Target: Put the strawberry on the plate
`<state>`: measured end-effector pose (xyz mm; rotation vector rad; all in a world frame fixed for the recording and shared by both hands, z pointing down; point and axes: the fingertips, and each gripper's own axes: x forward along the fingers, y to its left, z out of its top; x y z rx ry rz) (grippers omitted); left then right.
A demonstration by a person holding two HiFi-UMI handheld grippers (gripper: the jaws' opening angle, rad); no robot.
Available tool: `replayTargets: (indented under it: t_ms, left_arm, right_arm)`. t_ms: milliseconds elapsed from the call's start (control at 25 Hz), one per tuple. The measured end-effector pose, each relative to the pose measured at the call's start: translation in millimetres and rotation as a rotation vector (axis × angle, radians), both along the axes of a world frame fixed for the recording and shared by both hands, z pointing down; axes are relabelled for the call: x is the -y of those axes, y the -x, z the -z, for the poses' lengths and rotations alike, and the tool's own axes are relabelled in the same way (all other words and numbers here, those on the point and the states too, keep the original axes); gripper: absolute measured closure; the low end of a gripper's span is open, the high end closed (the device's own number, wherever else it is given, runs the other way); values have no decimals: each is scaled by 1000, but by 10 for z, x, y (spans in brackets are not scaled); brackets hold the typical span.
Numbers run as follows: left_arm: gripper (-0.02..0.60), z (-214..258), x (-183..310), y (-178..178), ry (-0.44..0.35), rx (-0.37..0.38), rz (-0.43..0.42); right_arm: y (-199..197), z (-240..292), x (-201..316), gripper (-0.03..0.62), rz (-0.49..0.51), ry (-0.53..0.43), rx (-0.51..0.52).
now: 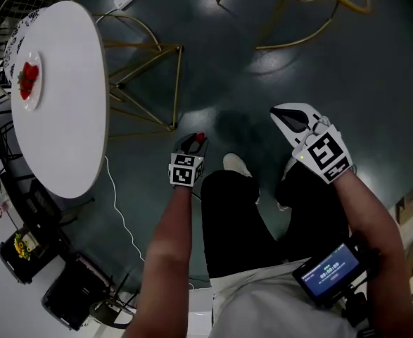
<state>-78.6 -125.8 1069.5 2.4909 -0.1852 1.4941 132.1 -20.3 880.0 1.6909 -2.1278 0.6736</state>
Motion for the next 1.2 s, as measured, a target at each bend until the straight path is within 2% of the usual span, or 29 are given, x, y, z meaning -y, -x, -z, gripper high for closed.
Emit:
replayTargets:
  t_ms: [160, 320, 520, 640, 760, 920, 1200]
  left_arm:
    - [423, 954, -277, -78, -14, -60, 2]
    - [423, 2034, -632, -189, -13, -110, -31]
    - [423, 2421, -739, -196, -32, -131, -22]
    - [423, 3023, -910, -194, -36, -134, 1]
    - [423, 3536, -1088, -176, -35, -151, 62]
    - [423, 3904, -1369, 25, -31, -148, 106]
    - [423, 4328, -1527, 580, -53, -126, 99]
  right_arm:
    - [-185, 770, -314, 589, -72, -42, 18]
    - [-235, 1592, -630, 589, -85, -19, 39]
    - [-189, 1758, -787, 589, -82, 9, 60]
    - [-121, 2268, -963, 589, -47, 7, 76]
    - [-52, 2728, -1084, 589, 2, -7, 84]
    - [10, 3033, -1209, 589, 9, 3, 101]
    - [84, 3402, -1254, 589, -55, -15, 168]
